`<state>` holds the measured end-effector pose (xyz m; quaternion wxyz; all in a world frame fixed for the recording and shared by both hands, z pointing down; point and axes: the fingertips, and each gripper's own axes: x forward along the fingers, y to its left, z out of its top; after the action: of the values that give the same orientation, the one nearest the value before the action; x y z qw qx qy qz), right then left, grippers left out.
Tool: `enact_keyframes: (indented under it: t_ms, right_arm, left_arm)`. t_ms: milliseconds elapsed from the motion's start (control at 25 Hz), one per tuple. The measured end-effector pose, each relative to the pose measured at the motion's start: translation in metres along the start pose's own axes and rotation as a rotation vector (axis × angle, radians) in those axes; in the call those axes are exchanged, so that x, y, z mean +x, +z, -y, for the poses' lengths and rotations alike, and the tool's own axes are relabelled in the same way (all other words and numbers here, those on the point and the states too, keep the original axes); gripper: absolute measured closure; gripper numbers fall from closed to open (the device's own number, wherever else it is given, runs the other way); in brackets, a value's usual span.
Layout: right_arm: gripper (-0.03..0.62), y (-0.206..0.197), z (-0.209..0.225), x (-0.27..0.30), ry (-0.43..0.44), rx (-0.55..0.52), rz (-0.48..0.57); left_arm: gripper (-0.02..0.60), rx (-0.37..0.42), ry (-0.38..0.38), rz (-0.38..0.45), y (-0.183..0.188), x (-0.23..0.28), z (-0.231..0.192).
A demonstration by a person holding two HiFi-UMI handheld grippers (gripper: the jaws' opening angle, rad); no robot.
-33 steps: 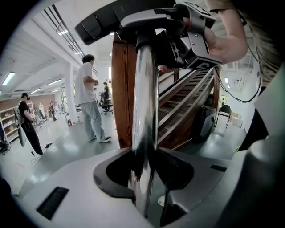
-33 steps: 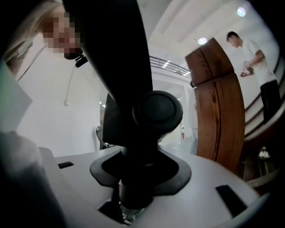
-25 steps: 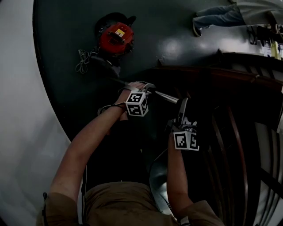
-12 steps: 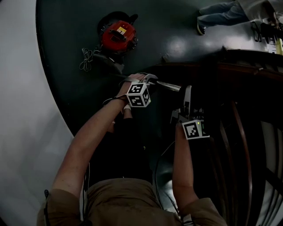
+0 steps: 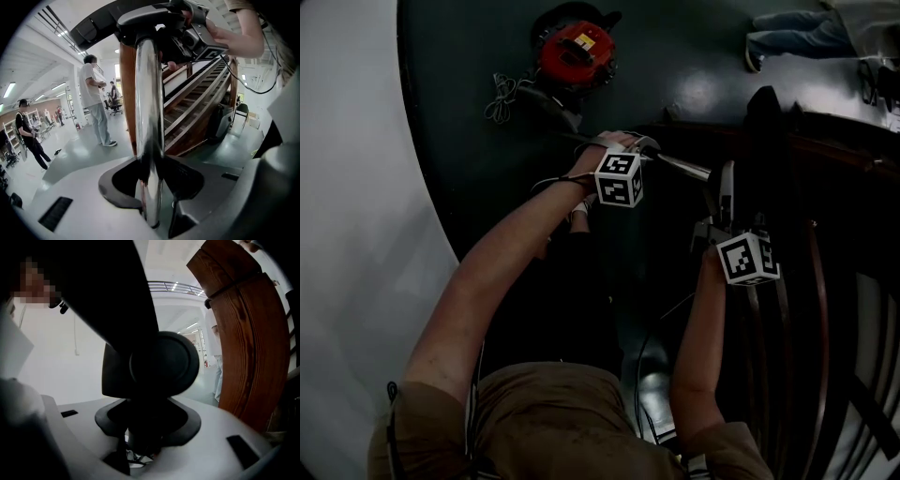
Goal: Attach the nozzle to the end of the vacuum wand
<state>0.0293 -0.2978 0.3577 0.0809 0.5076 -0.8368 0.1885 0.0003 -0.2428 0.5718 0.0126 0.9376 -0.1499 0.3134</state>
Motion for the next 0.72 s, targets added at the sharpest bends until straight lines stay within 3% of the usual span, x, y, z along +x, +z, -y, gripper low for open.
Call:
enact_keyframes:
  t_ms: [240,360,480,600,720]
  right_arm:
    - [0.434,-0.022,-0.005,-0.014,-0.052,-0.154,0.119]
    - [0.435,-0.02,0.002,-0.025,-0.073,-0.02,0.199]
    - [0.436,-0.011,0.002,-0.04,-0.024,0.145,0.31]
    - [0.436,-0.013,-0.002,-0.045,-0.023,0.152,0.378]
    - [0.436,-0.018,-0.008,-0.051,-0.067,0.059,0.381]
  left_arm:
    - [0.433,0.007,-0.019,-0.002,-0.003,0.001,0.023]
    - [0.433,-0.005,-0.007,0.016,-0.002,0.003,0.026]
    - [0.433,-0.014,0.016,0.033,-0.002,-0.004,0.026]
    - [0.433,-0.018,0.011,0.032,-0.008,-0.006,0.03]
    - [0.431,-0.023,0.003,0.042,-0.008,-0.007,0.031]
